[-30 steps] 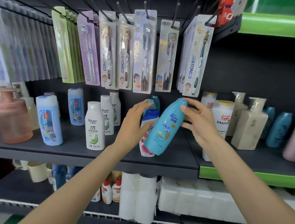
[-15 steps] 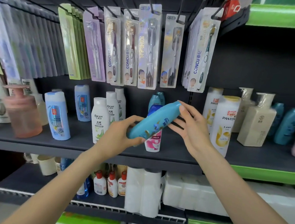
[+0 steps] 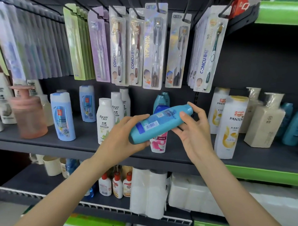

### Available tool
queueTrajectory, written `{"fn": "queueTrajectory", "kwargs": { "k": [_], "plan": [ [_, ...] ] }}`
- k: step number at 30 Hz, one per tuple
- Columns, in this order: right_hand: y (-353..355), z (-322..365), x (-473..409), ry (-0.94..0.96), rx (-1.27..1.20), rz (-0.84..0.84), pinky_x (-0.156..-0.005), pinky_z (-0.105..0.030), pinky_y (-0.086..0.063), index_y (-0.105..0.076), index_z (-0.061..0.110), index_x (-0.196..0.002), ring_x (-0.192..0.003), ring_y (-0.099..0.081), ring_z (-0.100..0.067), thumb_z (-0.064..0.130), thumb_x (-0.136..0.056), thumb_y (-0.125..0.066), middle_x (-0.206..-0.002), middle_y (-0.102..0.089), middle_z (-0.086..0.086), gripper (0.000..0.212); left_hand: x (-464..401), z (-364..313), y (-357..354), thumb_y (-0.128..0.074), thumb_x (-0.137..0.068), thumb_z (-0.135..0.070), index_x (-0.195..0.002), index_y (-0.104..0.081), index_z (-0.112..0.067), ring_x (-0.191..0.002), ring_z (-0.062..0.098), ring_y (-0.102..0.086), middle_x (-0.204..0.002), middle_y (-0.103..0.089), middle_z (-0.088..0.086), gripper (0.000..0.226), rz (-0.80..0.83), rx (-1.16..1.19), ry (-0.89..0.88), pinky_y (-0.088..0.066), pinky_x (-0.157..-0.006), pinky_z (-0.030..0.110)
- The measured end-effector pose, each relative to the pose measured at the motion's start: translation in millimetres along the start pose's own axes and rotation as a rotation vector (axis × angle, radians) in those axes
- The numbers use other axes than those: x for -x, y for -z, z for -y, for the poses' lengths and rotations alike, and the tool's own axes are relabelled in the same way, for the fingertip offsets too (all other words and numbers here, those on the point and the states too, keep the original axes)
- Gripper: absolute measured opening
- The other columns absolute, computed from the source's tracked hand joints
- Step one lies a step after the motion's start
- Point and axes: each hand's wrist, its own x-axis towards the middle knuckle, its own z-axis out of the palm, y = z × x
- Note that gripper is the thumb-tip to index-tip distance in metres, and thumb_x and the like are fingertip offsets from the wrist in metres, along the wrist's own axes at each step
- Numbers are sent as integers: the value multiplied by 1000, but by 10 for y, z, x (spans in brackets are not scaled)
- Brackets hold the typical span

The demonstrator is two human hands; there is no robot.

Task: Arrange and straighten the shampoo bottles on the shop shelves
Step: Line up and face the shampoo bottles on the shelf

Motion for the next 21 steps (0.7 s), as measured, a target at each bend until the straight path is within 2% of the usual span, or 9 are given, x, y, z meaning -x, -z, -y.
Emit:
{"fn": "queueTrajectory", "kwargs": {
  "k": [6, 8, 13, 15, 18, 21],
  "plan": [
    [53, 27, -21, -8, -44, 107, -82, -39, -57, -49, 13, -126, -104, -65, -22, -3, -92, -48, -110, -63, -9, 38, 31, -104, 31, -81, -70, -27, -127, -38, -41, -108, -3, -47, -119, -52, -8, 73, 19, 118, -2, -40, -82, 3],
    [95, 45, -21, -19, 0, 174, -83, -38, -57, -49, 16, -125, -106, -65, -20, -4, -91, -47, -109, -64, -7, 40, 33, -69, 17, -79, -72, -19, -126, -37, -41, -110, -5, -43, -119, -48, -8, 72, -13, 102, -4, -39, -80, 2],
    [204, 44, 5, -25, 167, 230, -85, -34, -55, -50, 21, -119, -108, -64, -19, -10, -88, -50, -113, -63, -8, 43, 33, 57, -2, -76, -71, -3, -128, -41, -38, -112, 4, -42, -124, -42, -10, 76, -101, -67, -40, -40, -79, 6],
    [239, 43, 9, -20, 185, 214, -86, -34, -55, -50, 20, -120, -108, -64, -18, -9, -88, -51, -111, -65, -6, 43, 37, 75, -8, -77, -71, -3, -131, -44, -32, -114, 1, -38, -129, -41, -5, 75, -90, -96, -71, -40, -80, 5],
    [267, 57, 16, -8, 206, 187, -86, -33, -56, -51, 17, -124, -108, -64, -18, -6, -87, -54, -106, -68, -4, 44, 37, 46, -8, -78, -72, -9, -131, -49, -24, -112, -14, -33, -127, -38, -4, 68, -70, -56, -76, -40, -77, -3],
    [284, 72, 15, 4, 252, 176, -86, -31, -55, -52, 18, -129, -108, -64, -18, 0, -88, -55, -105, -70, -3, 45, 24, 43, 7, -80, -71, -15, -130, -49, -30, -108, -14, -40, -116, -44, -7, 69, -20, 58, -2, -41, -79, 1]
  ]
}}
